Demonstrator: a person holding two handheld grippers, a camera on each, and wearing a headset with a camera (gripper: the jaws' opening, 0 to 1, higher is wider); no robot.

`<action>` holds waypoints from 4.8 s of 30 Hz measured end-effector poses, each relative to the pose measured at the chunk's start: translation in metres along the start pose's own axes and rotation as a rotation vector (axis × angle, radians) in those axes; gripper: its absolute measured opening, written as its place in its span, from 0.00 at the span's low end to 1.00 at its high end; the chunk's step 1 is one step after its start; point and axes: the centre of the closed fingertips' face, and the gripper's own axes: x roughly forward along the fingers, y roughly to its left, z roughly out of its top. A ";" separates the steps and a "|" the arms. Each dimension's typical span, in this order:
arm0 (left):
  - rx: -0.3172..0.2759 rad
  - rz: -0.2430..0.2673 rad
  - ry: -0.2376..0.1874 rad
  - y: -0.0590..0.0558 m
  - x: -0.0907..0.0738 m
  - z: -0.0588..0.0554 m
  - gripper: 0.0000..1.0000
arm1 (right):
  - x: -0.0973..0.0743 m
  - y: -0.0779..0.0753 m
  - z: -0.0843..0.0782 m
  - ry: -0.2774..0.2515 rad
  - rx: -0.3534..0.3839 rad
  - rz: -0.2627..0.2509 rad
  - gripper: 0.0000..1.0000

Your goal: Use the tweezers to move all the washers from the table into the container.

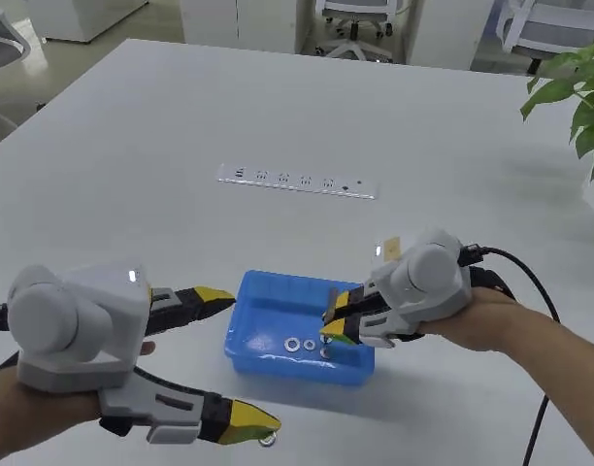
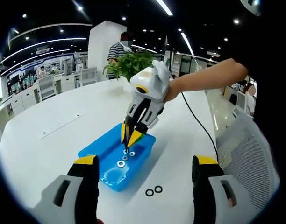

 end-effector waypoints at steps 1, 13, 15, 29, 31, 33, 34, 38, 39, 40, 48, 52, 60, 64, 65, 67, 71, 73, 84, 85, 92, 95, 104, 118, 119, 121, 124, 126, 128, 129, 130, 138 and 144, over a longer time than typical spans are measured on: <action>0.006 0.000 -0.001 0.002 0.002 0.002 0.83 | 0.000 -0.001 0.000 -0.002 0.001 -0.001 0.09; 0.073 -0.036 0.010 0.021 0.023 0.014 0.56 | 0.001 -0.001 0.001 -0.001 -0.011 0.001 0.09; 0.085 -0.040 0.011 0.024 0.027 0.015 0.54 | 0.001 0.000 0.001 0.000 -0.016 0.002 0.09; 0.163 -0.059 0.035 0.034 0.056 0.019 0.31 | 0.003 0.000 0.002 0.001 -0.039 0.008 0.09; 0.171 -0.059 0.034 0.036 0.059 0.021 0.28 | 0.003 0.000 0.002 0.001 -0.041 0.008 0.09; 0.186 -0.055 0.038 0.038 0.063 0.022 0.26 | 0.003 0.000 0.002 0.001 -0.046 0.008 0.10; 0.190 -0.055 0.040 0.039 0.064 0.022 0.24 | 0.003 0.000 0.002 0.000 -0.047 0.008 0.10; 0.193 -0.054 0.039 0.042 0.070 0.027 0.20 | 0.003 0.000 0.001 -0.001 -0.051 0.009 0.10; 0.196 -0.054 0.037 0.042 0.072 0.029 0.19 | 0.003 0.000 0.001 0.000 -0.057 0.011 0.10; 0.199 -0.056 0.035 0.042 0.073 0.031 0.18 | 0.003 0.000 0.002 0.000 -0.060 0.011 0.10; 0.220 -0.095 0.037 0.037 0.079 0.035 0.09 | 0.003 0.000 0.002 0.001 -0.081 0.014 0.10; 0.238 -0.103 0.037 0.037 0.080 0.034 0.07 | 0.003 0.000 0.001 0.002 -0.093 0.010 0.10; 0.260 -0.119 0.038 0.031 0.080 0.037 0.05 | 0.002 -0.001 0.001 0.011 -0.123 0.002 0.13; 0.266 -0.119 0.031 0.030 0.080 0.041 0.05 | 0.000 -0.002 0.003 0.005 -0.122 -0.005 0.15; 0.266 -0.119 0.030 0.029 0.079 0.042 0.05 | 0.000 -0.002 0.004 0.004 -0.121 -0.004 0.15; 0.268 -0.117 0.027 0.029 0.079 0.044 0.05 | -0.002 -0.002 0.005 0.002 -0.123 -0.010 0.16; 0.264 -0.112 0.018 0.029 0.076 0.047 0.05 | -0.004 -0.002 0.007 -0.002 -0.116 -0.015 0.18; 0.257 -0.113 0.020 0.029 0.075 0.048 0.05 | -0.005 -0.002 0.008 -0.007 -0.102 -0.017 0.19; 0.240 -0.110 0.032 0.032 0.064 0.045 0.05 | -0.019 0.003 0.014 -0.020 -0.071 -0.051 0.24; 0.240 -0.109 0.031 0.032 0.063 0.045 0.05 | -0.020 0.004 0.015 -0.023 -0.067 -0.053 0.24; 0.249 -0.114 0.022 0.027 0.054 0.053 0.05 | -0.028 0.011 0.023 -0.050 -0.057 -0.061 0.24; 0.257 -0.116 0.024 0.025 0.051 0.055 0.05 | -0.031 0.015 0.026 -0.049 -0.060 -0.065 0.24; 0.265 -0.113 0.026 0.018 0.033 0.060 0.05 | -0.047 0.022 0.029 -0.053 -0.042 -0.097 0.29; 0.252 -0.096 0.043 0.004 0.001 0.058 0.05 | -0.069 0.035 0.028 -0.067 0.061 -0.161 0.47; 0.249 -0.095 0.041 0.004 0.000 0.058 0.05 | -0.070 0.036 0.028 -0.070 0.062 -0.163 0.49; 0.247 -0.091 0.045 0.003 -0.004 0.056 0.05 | -0.073 0.038 0.028 -0.077 0.076 -0.175 0.52; 0.246 -0.088 0.047 0.000 -0.008 0.055 0.05 | -0.077 0.039 0.027 -0.090 0.092 -0.197 0.60; 0.243 -0.087 0.046 -0.002 -0.011 0.053 0.05 | -0.078 0.041 0.026 -0.096 0.099 -0.207 0.66; 0.240 -0.086 0.051 -0.004 -0.013 0.050 0.05 | -0.079 0.042 0.026 -0.101 0.105 -0.214 0.70; 0.239 -0.087 0.052 -0.005 -0.014 0.049 0.05 | -0.080 0.043 0.026 -0.102 0.109 -0.220 0.71; 0.237 -0.086 0.051 -0.005 -0.015 0.048 0.05 | -0.080 0.044 0.025 -0.105 0.110 -0.222 0.73; 0.229 -0.094 0.052 -0.018 -0.018 0.040 0.05 | -0.081 0.048 0.020 -0.109 0.148 -0.245 0.88; 0.227 -0.101 0.053 -0.028 -0.018 0.034 0.05 | -0.081 0.054 0.016 -0.107 0.172 -0.253 0.97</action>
